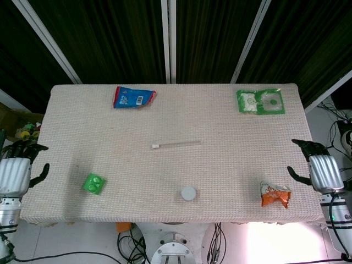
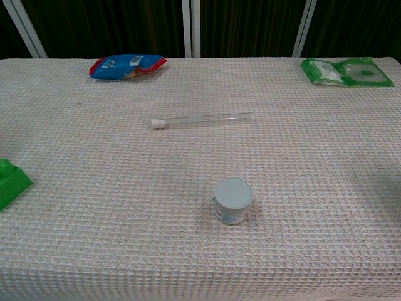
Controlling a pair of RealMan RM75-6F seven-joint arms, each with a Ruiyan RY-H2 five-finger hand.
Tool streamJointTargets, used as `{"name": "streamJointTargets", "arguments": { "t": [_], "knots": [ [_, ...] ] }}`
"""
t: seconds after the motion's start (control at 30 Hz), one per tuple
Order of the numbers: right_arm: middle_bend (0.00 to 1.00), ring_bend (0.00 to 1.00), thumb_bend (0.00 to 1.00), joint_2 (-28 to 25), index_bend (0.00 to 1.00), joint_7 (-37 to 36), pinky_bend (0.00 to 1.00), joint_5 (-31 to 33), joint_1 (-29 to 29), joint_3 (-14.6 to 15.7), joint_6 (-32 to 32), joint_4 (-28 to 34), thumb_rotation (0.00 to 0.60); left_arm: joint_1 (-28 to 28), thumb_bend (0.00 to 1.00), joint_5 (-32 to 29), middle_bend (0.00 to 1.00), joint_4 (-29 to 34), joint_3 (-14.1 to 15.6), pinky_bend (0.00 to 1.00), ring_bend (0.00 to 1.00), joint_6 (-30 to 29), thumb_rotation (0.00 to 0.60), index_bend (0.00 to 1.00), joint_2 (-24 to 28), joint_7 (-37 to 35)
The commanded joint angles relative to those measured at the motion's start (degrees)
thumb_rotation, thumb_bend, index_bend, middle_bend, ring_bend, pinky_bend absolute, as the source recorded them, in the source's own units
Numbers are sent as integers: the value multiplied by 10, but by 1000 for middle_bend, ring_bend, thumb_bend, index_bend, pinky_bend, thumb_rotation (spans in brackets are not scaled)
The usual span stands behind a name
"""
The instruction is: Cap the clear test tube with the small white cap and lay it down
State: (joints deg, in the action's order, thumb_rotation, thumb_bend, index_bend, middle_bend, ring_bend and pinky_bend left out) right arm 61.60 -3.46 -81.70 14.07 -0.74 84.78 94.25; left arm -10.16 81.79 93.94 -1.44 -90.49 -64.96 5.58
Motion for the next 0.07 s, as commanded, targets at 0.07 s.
{"name": "streamJointTargets", "arguments": {
  "t": [0.07],
  "knots": [
    [256,177,232,2,213,-36,225,-43,-51,27,56,-12,600,41,376,50,306,22,34,145,172,-49,575,330,-12,31]
  ]
}}
